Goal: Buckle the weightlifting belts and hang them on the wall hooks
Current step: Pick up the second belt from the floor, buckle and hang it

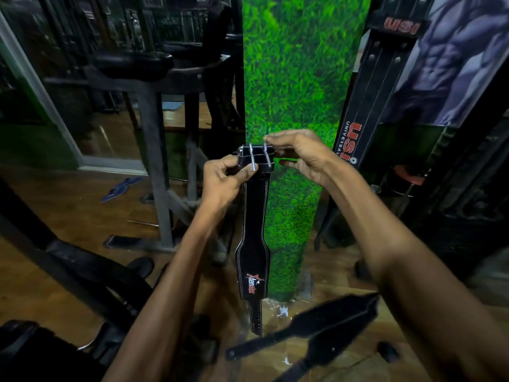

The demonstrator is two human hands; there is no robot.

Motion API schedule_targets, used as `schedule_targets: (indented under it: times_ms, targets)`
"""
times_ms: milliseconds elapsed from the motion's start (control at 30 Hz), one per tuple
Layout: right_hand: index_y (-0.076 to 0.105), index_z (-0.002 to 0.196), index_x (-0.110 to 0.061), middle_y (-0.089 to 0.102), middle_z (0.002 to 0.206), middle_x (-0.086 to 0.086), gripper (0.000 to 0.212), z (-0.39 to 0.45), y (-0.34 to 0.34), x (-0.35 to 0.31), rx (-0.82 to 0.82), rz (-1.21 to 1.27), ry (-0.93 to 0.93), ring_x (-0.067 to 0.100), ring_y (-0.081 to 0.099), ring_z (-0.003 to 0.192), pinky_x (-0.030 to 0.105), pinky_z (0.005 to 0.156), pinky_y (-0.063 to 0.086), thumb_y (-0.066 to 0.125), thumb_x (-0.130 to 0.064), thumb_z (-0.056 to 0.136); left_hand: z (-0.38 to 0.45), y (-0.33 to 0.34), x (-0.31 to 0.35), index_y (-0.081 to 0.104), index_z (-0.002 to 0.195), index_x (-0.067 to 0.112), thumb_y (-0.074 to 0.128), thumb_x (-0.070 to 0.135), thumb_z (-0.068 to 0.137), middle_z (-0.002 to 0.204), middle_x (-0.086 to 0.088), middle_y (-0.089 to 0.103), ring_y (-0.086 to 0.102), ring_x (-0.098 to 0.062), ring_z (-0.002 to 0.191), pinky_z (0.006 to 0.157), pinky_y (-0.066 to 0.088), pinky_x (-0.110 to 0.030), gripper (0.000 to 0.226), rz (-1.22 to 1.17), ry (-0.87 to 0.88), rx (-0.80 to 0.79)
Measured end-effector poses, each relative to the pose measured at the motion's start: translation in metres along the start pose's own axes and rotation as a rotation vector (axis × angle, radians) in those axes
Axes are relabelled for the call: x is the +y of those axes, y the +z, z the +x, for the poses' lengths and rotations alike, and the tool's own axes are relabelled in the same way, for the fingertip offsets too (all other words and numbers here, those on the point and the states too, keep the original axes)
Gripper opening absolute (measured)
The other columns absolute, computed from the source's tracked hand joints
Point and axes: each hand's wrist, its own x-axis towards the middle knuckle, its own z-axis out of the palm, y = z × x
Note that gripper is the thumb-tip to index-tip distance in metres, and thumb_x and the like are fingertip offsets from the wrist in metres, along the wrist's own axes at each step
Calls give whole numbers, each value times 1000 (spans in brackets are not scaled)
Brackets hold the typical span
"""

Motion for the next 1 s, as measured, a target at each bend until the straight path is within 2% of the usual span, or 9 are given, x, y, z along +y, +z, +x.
schedule_targets:
  times_ms: [100, 233, 367, 467, 567, 633, 700, 800, 1000]
  targets:
    - [78, 106, -14, 78, 101, 2, 22, -2, -5, -4, 27, -95, 37, 12, 65, 86, 32, 76, 44, 76, -27, 88, -1, 9, 4, 65, 57, 12, 74, -4, 86, 57, 25, 57, 49, 11, 62, 63, 39, -14, 34, -5, 24, -54]
    - [72, 93, -17, 67, 85, 0, 12, -1, -14, -8, 28, -159, 103, 12, 57, 74, 29, 68, 43, 73, -29, 90, 4, 22, 3, 69, 73, 3, 72, -9, 85, 58, 27, 60, 51, 15, 62, 61, 38, -5, 17, -27, 54, -52]
    - [80, 101, -10, 73, 90, 4, 21, 15, -32, -1, 112, -97, 17, 11, 54, 74, 27, 63, 39, 81, -23, 84, 20, 32, -1, 64, 57, 12, 77, 1, 85, 56, 25, 56, 46, 11, 60, 59, 35, -10, 33, 25, 51, -66]
    - [80, 104, -7, 74, 91, 4, 20, 25, -47, -1, 117, -56, -75, 5, 51, 65, 20, 54, 36, 79, -20, 88, 36, 40, -6, 74, 65, 23, 81, 11, 83, 63, 20, 58, 47, 0, 67, 61, 37, -22, 23, 35, 37, -35]
    - [79, 95, -1, 74, 80, 0, 12, 43, -57, -3, 201, -57, -260, -8, 57, 56, 10, 55, 42, 74, -11, 92, 54, 53, -8, 78, 80, 7, 82, 19, 83, 77, 0, 67, 54, -14, 78, 72, 42, -35, 13, 13, 33, -11]
    - [79, 87, -5, 75, 80, 2, 6, 58, -63, -7, 268, -37, -360, -2, 63, 65, 14, 65, 50, 75, -6, 91, 65, 64, 1, 79, 95, 4, 80, 9, 84, 82, 2, 76, 63, -11, 79, 76, 51, -31, 11, -12, -13, -32]
    - [80, 85, -8, 77, 82, 5, 5, 73, -73, -14, 316, -14, -407, 5, 65, 72, 20, 69, 54, 77, -8, 89, 77, 70, 15, 77, 92, 1, 75, -2, 84, 73, 6, 75, 64, -5, 67, 66, 53, -22, 9, -27, -26, 75]
    - [81, 91, -6, 78, 81, 3, 6, 95, -94, -27, 342, 45, -423, 4, 67, 71, 20, 69, 54, 80, -9, 86, 107, 66, 37, 72, 86, 1, 64, 7, 83, 76, -11, 66, 56, -16, 64, 59, 45, -24, 11, -130, 107, 325]
    - [83, 87, -12, 79, 80, 5, 9, 130, -131, -50, 386, 59, -452, 8, 66, 68, 31, 70, 56, 85, -18, 81, 188, 113, 60, 78, 81, 26, 77, 27, 87, 66, 18, 73, 63, 1, 65, 68, 51, -28, 6, 308, 219, 49]
